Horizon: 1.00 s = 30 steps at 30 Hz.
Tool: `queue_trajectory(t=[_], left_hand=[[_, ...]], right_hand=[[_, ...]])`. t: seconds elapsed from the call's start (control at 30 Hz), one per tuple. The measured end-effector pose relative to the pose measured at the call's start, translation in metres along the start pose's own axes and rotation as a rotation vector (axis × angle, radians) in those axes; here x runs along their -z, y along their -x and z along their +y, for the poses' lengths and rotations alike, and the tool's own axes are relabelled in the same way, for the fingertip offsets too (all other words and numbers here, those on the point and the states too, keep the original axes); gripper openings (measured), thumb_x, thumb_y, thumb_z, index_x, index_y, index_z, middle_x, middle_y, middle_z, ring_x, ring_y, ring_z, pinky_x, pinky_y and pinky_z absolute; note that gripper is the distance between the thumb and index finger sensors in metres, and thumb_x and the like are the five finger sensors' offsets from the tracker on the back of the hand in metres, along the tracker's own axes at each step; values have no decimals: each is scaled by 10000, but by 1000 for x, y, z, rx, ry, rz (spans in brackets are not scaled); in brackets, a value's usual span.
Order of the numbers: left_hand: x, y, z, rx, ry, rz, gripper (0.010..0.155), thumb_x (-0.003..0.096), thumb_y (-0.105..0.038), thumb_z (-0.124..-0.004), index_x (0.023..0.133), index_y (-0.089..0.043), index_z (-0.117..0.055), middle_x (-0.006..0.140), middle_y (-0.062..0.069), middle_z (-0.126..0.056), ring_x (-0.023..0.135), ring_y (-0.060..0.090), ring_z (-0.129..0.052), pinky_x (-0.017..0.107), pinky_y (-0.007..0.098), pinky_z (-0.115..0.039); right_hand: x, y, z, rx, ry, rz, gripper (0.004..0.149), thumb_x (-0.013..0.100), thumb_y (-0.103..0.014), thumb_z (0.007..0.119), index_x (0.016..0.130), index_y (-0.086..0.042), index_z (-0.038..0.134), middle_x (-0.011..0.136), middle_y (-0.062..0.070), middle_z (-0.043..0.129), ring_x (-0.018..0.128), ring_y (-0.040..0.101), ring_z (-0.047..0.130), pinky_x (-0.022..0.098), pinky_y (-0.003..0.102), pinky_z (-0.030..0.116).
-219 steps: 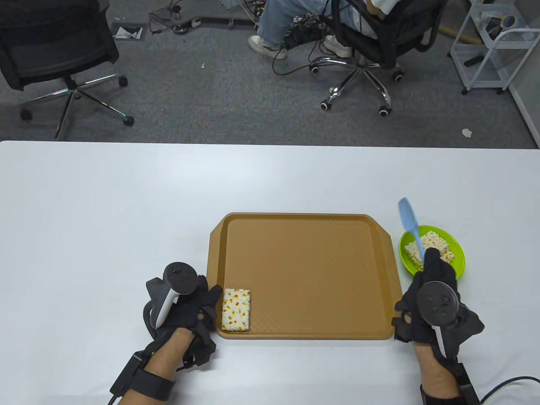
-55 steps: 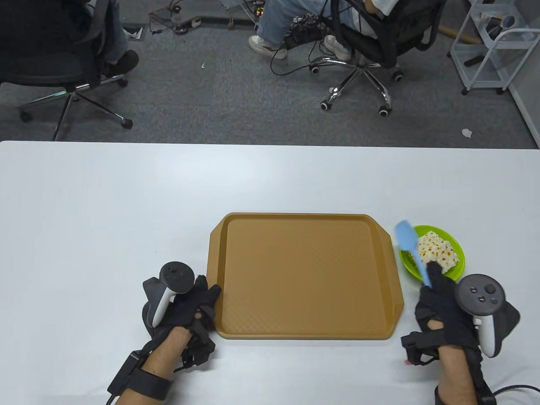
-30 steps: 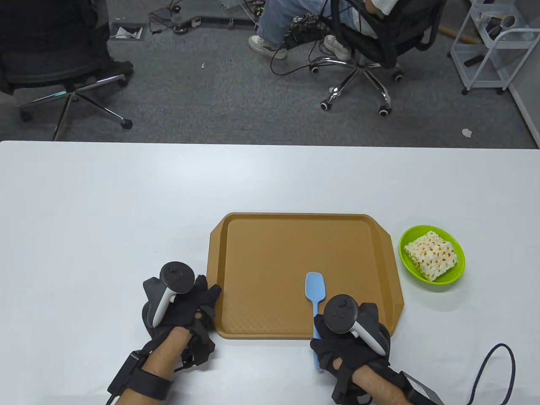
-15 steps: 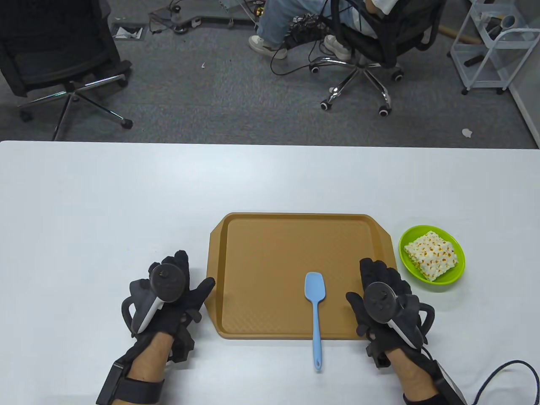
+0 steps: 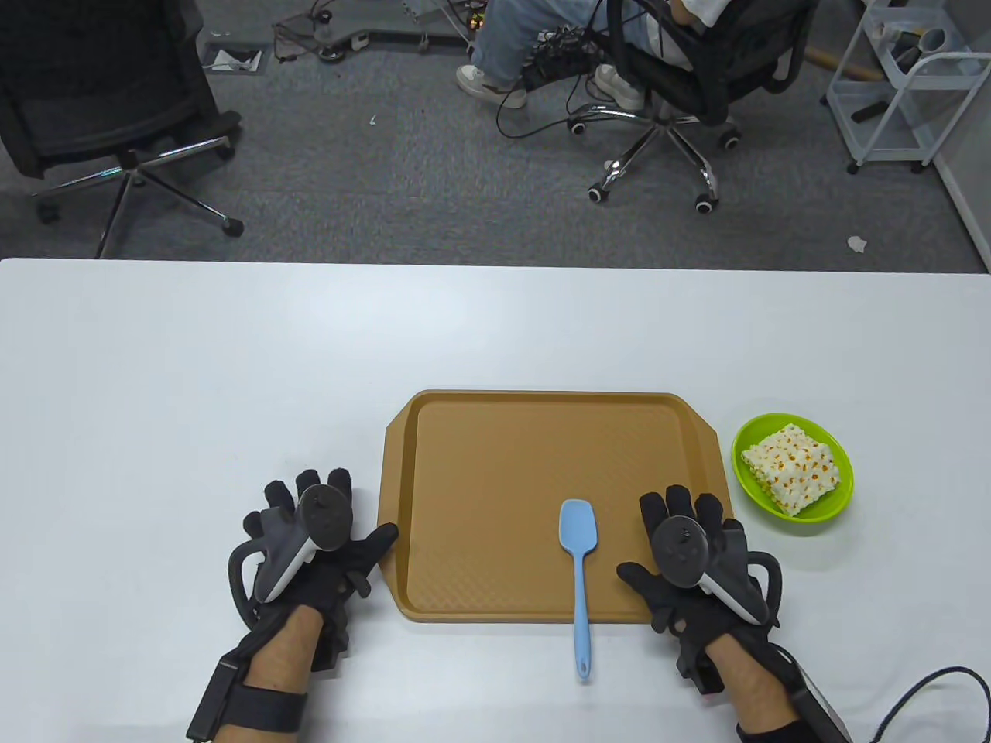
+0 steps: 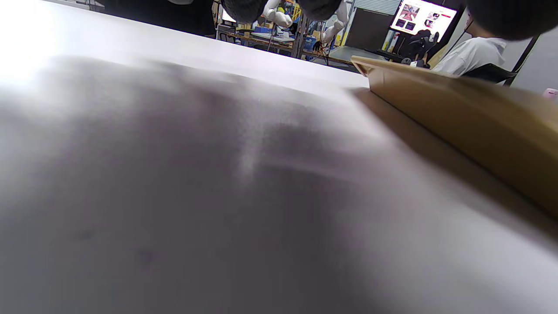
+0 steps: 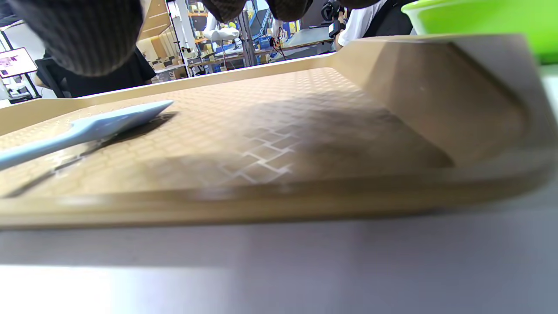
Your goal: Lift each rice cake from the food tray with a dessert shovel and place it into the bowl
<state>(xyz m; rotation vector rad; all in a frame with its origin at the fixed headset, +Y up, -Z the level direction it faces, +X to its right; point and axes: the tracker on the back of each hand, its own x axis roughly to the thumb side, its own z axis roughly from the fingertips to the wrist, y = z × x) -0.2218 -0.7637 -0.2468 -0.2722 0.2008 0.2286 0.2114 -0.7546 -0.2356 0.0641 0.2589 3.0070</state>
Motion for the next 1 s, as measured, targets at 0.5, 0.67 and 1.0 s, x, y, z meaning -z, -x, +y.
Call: queue_trajectory(t=[0.5,0.67,1.0], left_hand=[[-1,-1,2,-14,-33,-13,935,351,-784,-675,1095,-333,-334,1222,114,-275,1098,492,-203,708,756,-214],[-1,-2,2,-13,-29,-16,932,352,-781,-676,1095,-329,-342,1221,114,-283,1097,493,-206,708,754,-216],[-1,-3,1,-12,-24,-17,935,353,-779,-669,1095,-310,-345,1219,116,-298,1094,496,-217,708,751,-222]], right_hand=[[1,-1,0,-7,10,-9,859,330,-627,666,1038,-330,281,1142,60,230,1035,497,235,689,674,293],[0,-2,-1,-12,5,-19,858,331,-624,668,1038,-331,282,1143,64,231,1032,503,235,688,673,290],[-2,-4,-2,-14,0,-26,856,335,-620,670,1039,-328,282,1142,76,234,1027,511,239,686,674,290]])
